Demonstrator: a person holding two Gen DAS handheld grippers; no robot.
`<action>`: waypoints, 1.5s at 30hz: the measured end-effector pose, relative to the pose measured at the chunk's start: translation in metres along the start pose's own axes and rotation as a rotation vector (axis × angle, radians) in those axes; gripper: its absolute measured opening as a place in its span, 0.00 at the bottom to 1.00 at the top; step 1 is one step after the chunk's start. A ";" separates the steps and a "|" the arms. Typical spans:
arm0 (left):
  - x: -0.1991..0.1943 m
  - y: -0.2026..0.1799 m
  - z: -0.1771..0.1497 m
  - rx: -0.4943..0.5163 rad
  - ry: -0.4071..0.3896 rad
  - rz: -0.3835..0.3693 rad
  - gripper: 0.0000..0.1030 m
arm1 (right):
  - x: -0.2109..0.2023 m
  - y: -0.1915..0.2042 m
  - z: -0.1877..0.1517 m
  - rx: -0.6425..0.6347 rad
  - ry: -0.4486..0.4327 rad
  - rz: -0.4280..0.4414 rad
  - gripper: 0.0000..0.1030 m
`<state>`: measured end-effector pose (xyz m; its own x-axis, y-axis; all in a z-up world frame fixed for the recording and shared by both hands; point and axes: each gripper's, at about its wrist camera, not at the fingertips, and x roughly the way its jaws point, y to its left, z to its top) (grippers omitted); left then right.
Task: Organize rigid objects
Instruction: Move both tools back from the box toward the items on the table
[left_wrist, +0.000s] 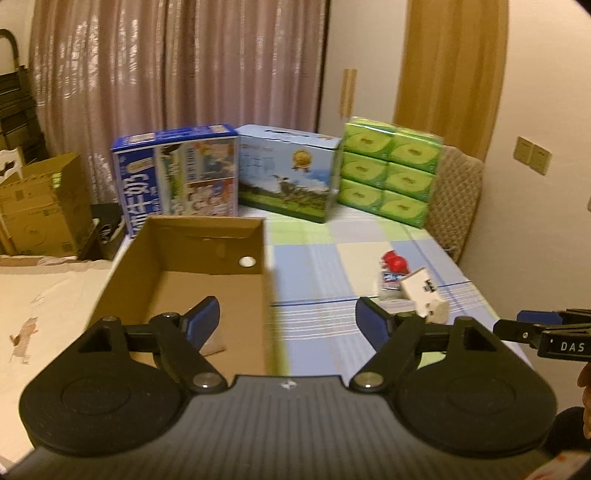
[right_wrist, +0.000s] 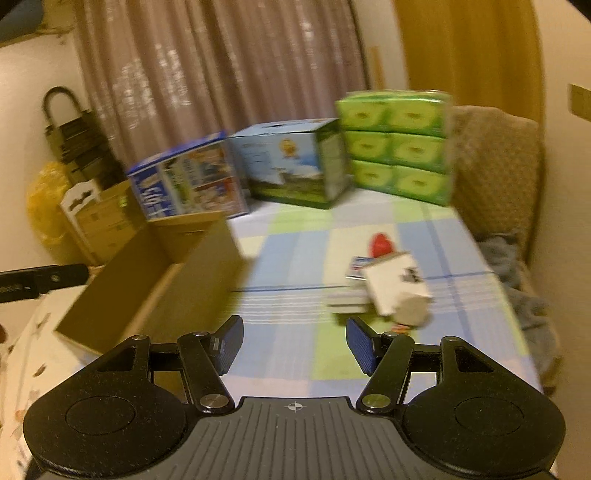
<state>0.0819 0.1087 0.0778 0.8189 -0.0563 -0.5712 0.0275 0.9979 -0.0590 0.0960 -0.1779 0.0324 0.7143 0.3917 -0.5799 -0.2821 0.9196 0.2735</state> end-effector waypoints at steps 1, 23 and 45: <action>0.003 -0.006 0.001 0.004 0.001 -0.010 0.75 | -0.002 -0.009 -0.001 0.009 0.000 -0.015 0.57; 0.098 -0.100 -0.029 0.117 0.091 -0.102 0.75 | 0.011 -0.114 -0.034 0.115 0.056 -0.138 0.57; 0.207 -0.118 -0.063 0.137 0.131 -0.105 0.75 | 0.126 -0.129 -0.038 -0.012 0.133 -0.074 0.57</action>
<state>0.2119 -0.0223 -0.0847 0.7261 -0.1554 -0.6698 0.1937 0.9809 -0.0175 0.1982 -0.2464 -0.1048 0.6428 0.3228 -0.6947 -0.2398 0.9461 0.2177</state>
